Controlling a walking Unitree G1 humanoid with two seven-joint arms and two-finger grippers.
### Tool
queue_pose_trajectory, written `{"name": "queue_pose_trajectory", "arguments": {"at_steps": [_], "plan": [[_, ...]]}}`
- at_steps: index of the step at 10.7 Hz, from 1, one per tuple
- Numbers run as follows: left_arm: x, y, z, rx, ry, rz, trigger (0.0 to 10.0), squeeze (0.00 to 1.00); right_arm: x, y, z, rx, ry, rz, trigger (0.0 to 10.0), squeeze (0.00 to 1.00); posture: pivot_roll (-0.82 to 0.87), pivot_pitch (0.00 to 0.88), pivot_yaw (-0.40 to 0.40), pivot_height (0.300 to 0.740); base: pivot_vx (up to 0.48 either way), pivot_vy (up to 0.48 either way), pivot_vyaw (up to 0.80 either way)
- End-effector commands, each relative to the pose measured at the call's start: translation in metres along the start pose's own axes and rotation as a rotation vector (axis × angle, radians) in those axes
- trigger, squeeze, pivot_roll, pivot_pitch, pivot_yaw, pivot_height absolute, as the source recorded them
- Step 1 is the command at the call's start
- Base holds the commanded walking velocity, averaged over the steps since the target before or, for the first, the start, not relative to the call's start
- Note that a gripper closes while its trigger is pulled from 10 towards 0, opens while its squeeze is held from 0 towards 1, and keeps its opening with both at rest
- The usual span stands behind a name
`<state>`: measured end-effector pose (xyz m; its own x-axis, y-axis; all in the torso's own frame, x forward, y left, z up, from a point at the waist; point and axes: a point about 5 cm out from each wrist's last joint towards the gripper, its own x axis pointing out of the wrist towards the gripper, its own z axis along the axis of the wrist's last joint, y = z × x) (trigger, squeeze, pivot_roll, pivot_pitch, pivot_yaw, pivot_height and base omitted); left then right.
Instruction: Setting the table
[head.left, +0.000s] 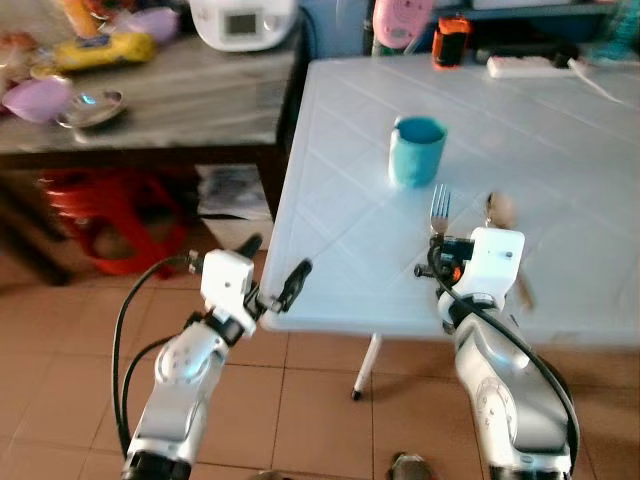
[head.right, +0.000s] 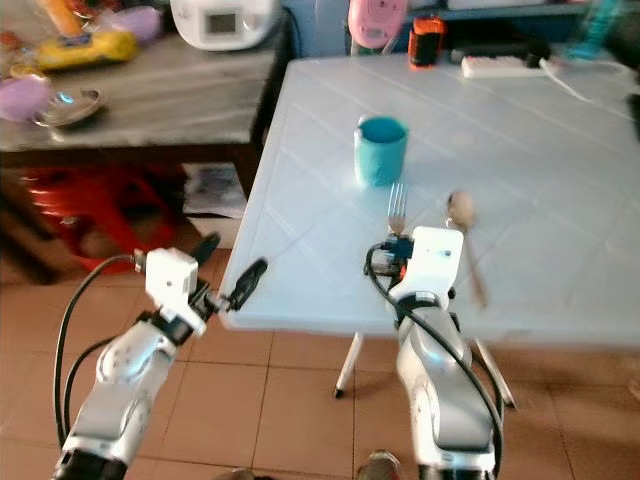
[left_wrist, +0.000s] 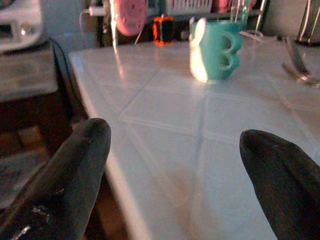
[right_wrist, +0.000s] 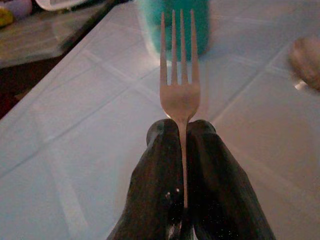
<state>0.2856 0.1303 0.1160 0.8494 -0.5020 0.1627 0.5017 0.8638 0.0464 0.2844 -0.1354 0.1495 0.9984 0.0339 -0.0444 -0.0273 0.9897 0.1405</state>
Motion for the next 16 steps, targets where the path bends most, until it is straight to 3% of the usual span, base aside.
{"name": "queue_pose_trajectory", "arguments": {"at_steps": [1, 4, 16], "plan": [[-0.0032, 0.0036, -0.0017, 0.013, 0.017, 0.011, 10.0, 0.0, -0.0004, 0.0073, 0.0064, 0.005, -0.039, 0.025, 10.0, 0.0, -0.15, 0.155, 0.119, 0.74, 0.0, 0.416, -0.72], [-0.0008, 0.0031, -0.0015, 0.02, 0.013, 0.009, 10.0, 0.0, 0.0008, 0.0057, 0.0065, 0.003, -0.055, 0.017, 10.0, 0.0, -0.15, 0.15, 0.12, 0.74, 0.0, 0.425, -0.56], [-0.0017, -0.0006, -0.0035, 0.021, 0.008, 0.012, 10.0, 0.0, 0.0031, 0.0076, 0.0063, -0.035, -0.082, 0.036, 10.0, 0.0, -0.14, 0.145, 0.118, 0.74, 0.0, 0.47, 0.0]]}}
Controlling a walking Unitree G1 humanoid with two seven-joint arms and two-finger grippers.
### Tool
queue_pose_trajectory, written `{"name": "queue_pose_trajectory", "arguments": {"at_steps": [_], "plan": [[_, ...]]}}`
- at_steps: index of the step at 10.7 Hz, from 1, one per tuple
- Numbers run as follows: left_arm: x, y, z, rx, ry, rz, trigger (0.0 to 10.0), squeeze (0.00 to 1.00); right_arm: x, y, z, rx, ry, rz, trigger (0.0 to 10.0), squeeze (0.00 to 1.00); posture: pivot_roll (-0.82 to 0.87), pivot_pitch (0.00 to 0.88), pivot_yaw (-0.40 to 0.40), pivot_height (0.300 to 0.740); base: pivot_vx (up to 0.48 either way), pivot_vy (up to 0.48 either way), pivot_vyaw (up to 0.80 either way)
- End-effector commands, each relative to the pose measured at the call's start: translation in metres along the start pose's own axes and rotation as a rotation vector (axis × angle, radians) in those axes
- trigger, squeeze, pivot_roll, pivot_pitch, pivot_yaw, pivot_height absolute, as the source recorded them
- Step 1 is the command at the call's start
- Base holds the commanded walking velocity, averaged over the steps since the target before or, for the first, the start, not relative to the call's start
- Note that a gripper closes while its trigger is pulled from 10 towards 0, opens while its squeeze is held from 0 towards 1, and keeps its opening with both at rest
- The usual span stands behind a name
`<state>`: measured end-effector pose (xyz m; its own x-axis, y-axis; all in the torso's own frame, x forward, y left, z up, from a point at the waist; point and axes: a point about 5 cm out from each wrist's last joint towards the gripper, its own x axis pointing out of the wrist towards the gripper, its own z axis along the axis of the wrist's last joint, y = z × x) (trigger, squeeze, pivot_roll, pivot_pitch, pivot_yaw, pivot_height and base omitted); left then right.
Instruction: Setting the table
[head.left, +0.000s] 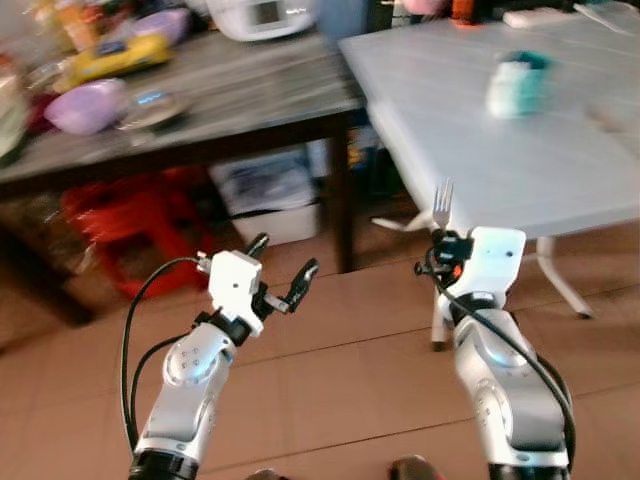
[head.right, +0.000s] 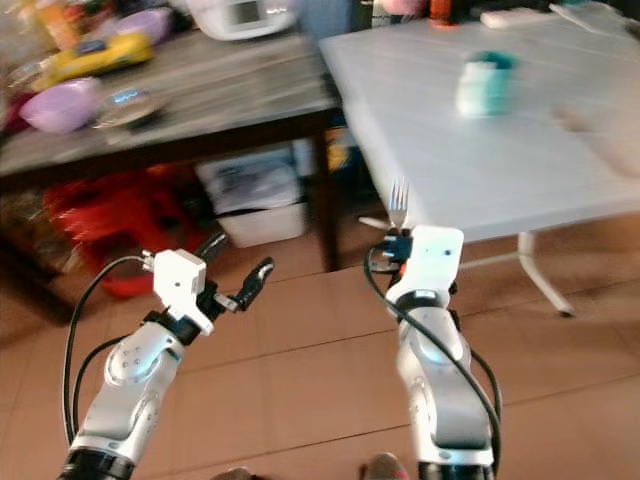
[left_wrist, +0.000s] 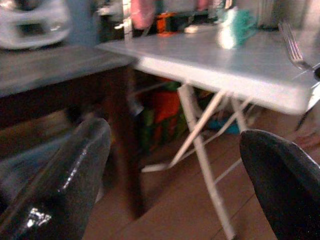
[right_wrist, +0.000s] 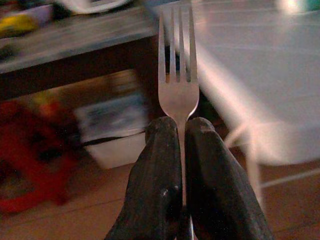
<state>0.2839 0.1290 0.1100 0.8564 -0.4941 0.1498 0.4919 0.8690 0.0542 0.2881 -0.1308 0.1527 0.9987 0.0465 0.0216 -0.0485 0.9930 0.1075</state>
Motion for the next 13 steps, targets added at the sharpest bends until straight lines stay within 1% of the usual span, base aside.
{"name": "queue_pose_trajectory", "arguments": {"at_steps": [1, 3, 7, 10, 12, 13], "plan": [[0.0003, 0.0016, 0.0022, 0.012, -0.005, 0.002, 10.0, 0.0, -0.0002, 0.003, 0.0044, -0.016, -0.027, 0.022, 10.0, 0.0, -0.14, 0.144, 0.119, 0.74, 0.0, 0.48, 0.0], [0.0014, 0.0006, 0.002, 0.013, -0.003, -0.003, 10.0, 0.0, 0.0004, 0.0027, 0.0037, -0.015, -0.027, 0.021, 10.0, 0.0, -0.14, 0.137, 0.119, 0.74, 0.0, 0.48, 0.48], [0.0039, -0.0009, 0.0029, 0.016, -0.006, -0.012, 10.0, 0.0, 0.0014, 0.0016, 0.0036, -0.018, -0.033, 0.016, 10.0, 0.0, -0.14, 0.132, 0.124, 0.74, 0.0, 0.48, 0.64], [0.0056, -0.0018, 0.0048, 0.014, -0.027, -0.002, 10.0, 0.0, 0.0025, 0.0002, 0.0028, -0.005, -0.028, 0.006, 10.0, 0.0, -0.14, 0.126, 0.124, 0.74, 0.0, 0.0, 0.0], [0.005, -0.005, 0.006, 0.018, -0.032, -0.041, 10.0, 0.0, 0.0031, 0.0004, 0.0023, 0.001, -0.028, 0.004, 10.0, 0.0, -0.14, 0.124, 0.123, 0.74, 0.0, 0.0, 0.0], [0.0051, -0.0051, 0.0066, 0.0, -0.037, -0.039, 10.0, 0.0, 0.0037, 0.0, 0.0007, 0.017, -0.015, -0.004, 10.0, 0.0, -0.14, 0.124, 0.121, 0.74, 0.0, 0.0, -0.47]]}}
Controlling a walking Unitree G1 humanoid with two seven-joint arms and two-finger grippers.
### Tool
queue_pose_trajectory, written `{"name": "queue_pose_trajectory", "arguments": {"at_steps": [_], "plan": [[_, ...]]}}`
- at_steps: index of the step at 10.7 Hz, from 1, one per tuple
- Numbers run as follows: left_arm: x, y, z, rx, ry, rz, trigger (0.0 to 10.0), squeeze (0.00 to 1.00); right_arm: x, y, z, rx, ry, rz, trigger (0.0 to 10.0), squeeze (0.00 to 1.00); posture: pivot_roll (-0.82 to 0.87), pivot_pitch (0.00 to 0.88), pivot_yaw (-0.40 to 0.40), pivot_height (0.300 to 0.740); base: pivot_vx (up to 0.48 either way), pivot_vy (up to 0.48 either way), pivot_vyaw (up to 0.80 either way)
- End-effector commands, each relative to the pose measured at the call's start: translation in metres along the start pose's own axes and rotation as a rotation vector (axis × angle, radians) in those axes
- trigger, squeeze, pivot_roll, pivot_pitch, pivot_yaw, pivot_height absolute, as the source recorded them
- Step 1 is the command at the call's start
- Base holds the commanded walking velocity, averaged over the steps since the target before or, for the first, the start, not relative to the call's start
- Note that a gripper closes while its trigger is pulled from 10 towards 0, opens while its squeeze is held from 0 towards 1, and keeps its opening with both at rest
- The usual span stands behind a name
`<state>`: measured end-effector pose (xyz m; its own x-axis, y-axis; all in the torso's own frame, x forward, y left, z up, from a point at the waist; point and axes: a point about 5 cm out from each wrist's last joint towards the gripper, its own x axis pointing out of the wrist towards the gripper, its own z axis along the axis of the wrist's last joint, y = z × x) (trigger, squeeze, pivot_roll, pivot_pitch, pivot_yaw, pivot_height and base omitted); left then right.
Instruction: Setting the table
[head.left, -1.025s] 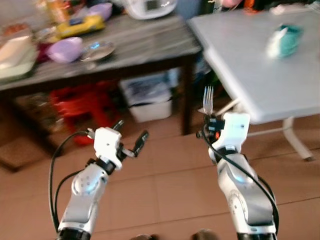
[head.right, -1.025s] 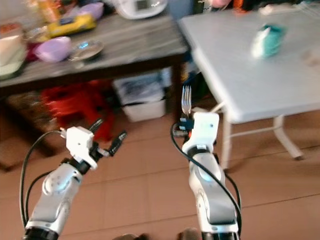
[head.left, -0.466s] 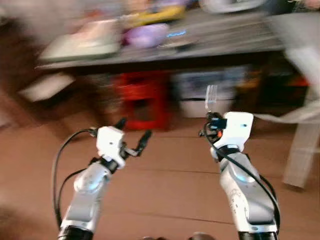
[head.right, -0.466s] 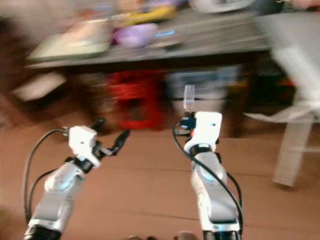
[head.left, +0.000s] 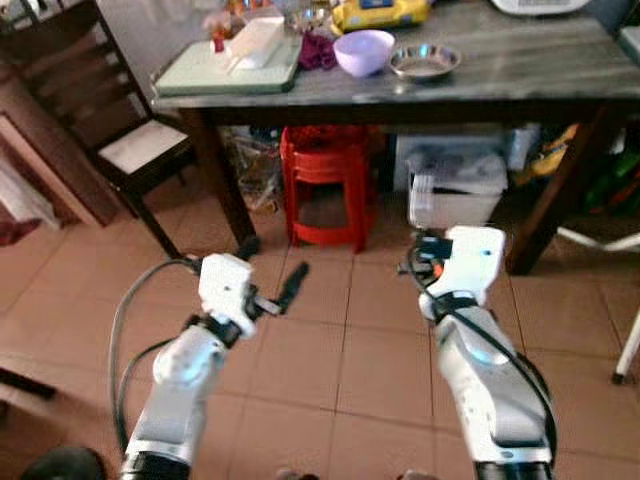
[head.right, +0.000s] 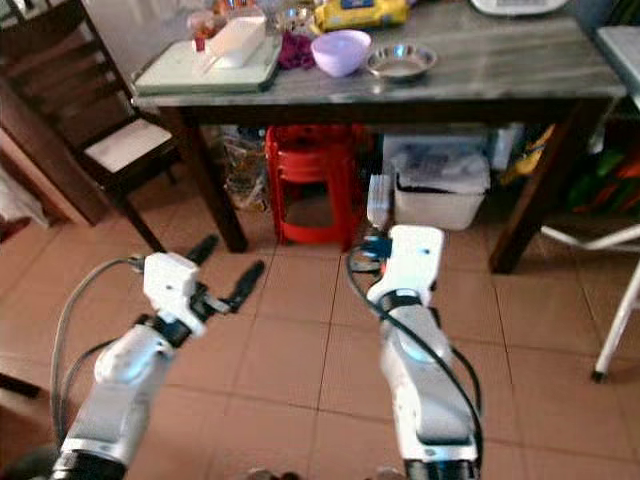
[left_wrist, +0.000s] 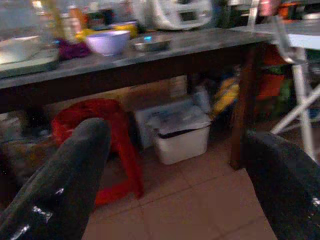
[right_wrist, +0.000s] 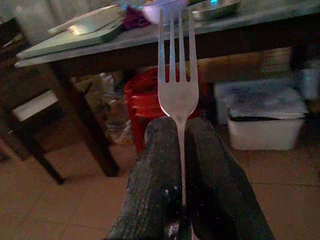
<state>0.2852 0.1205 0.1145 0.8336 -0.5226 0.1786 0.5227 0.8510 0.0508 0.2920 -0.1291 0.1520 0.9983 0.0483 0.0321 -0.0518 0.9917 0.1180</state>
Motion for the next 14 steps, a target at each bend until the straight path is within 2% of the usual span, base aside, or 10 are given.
{"name": "queue_pose_trajectory", "arguments": {"at_steps": [1, 3, 14], "plan": [[-0.0011, 0.0017, 0.003, 0.002, -0.008, -0.004, 10.0, 0.0, -0.0001, -0.0016, 0.0019, 0.009, -0.005, -0.008, 10.0, 0.0, -0.14, 0.124, 0.121, 0.74, 0.27, 0.0, -0.8], [-0.0014, 0.0009, 0.0028, -0.017, -0.007, -0.015, 10.0, 0.0, -0.0004, -0.002, 0.0018, 0.007, -0.005, -0.009, 10.0, 0.0, -0.14, 0.124, 0.122, 0.74, 0.353, 0.0, -0.6], [-0.0004, -0.0028, 0.0014, -0.037, -0.007, -0.034, 10.0, 0.0, 0.0018, -0.0019, 0.0005, 0.006, -0.001, -0.01, 10.0, 0.0, -0.14, 0.122, 0.124, 0.74, 0.474, 0.0, 0.0]]}}
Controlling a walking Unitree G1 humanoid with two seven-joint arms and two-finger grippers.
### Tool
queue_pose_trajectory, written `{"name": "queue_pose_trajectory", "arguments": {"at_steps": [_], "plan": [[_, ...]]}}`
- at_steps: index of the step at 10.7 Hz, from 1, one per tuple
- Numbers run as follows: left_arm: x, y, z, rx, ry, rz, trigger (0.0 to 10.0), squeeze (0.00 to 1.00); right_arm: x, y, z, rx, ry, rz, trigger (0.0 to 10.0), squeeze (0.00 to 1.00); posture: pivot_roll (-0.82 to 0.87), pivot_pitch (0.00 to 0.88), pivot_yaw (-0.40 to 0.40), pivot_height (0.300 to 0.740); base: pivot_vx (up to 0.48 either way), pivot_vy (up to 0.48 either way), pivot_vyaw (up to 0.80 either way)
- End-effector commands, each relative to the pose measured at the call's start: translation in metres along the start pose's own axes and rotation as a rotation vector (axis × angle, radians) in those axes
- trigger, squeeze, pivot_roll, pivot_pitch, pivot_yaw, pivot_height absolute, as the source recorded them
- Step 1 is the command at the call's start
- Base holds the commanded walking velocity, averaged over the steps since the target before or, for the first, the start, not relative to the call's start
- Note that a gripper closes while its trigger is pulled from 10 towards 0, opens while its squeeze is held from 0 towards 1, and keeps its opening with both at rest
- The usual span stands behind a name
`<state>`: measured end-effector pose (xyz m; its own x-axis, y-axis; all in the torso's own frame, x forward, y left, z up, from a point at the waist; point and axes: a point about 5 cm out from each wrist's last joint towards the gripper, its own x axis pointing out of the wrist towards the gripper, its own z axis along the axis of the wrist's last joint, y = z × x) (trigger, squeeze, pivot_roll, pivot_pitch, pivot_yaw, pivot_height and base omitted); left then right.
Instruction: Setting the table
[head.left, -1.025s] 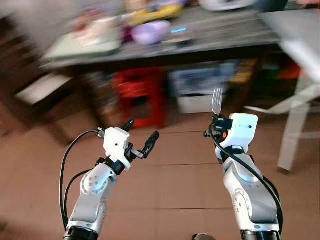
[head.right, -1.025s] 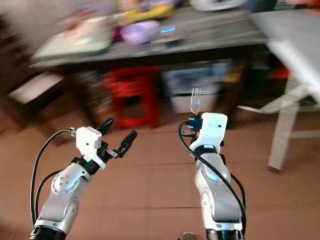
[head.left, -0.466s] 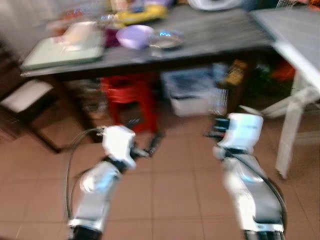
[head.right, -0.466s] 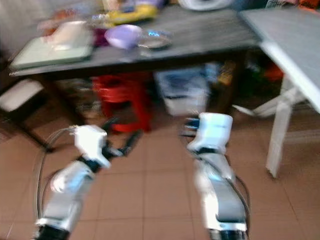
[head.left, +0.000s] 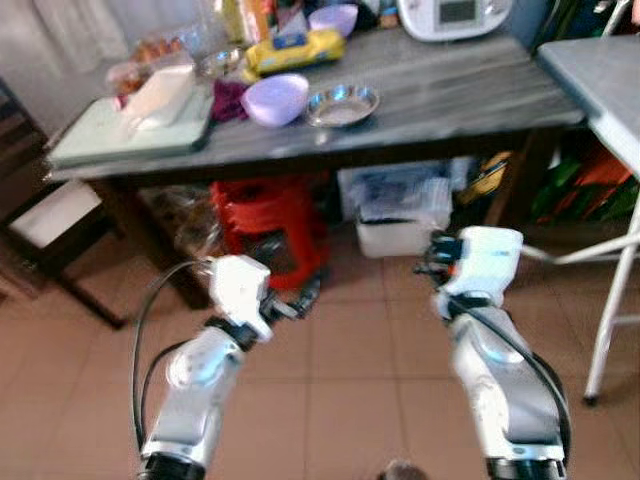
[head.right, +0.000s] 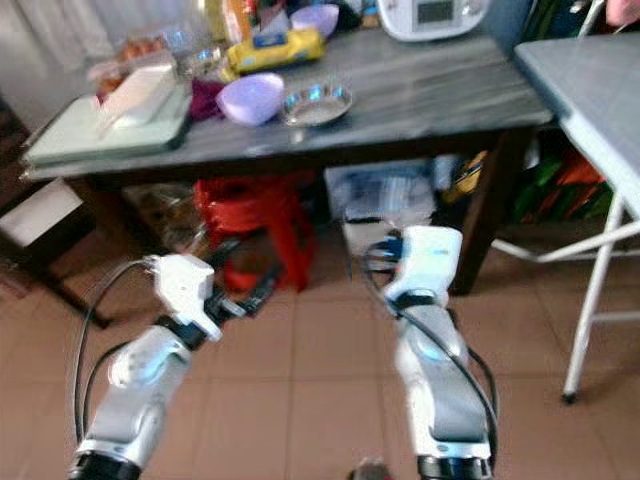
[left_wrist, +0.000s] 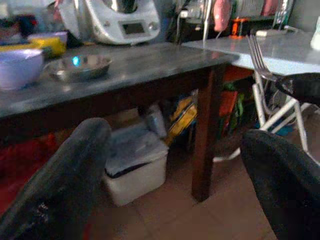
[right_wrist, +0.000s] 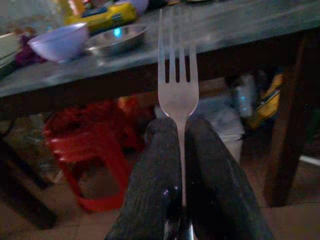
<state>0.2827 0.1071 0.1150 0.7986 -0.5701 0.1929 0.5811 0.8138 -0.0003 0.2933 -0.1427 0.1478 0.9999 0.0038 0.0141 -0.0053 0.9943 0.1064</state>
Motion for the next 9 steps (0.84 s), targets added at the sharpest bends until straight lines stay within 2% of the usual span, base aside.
{"name": "queue_pose_trajectory", "arguments": {"at_steps": [1, 9], "plan": [[-0.0062, 0.0088, 0.0017, 0.024, 0.009, 0.022, 10.0, 0.0, 0.0007, 0.0124, 0.0031, 0.018, -0.014, 0.037, 10.0, 0.0, -0.14, 0.123, 0.122, 0.74, 0.472, 0.0, 0.0], [-0.0057, 0.0077, 0.0016, 0.023, 0.012, 0.008, 10.0, 0.0, 0.0006, 0.0121, 0.0022, 0.022, -0.013, 0.033, 10.0, 0.0, -0.14, 0.12, 0.129, 0.74, 0.472, 0.0, 0.0]]}}
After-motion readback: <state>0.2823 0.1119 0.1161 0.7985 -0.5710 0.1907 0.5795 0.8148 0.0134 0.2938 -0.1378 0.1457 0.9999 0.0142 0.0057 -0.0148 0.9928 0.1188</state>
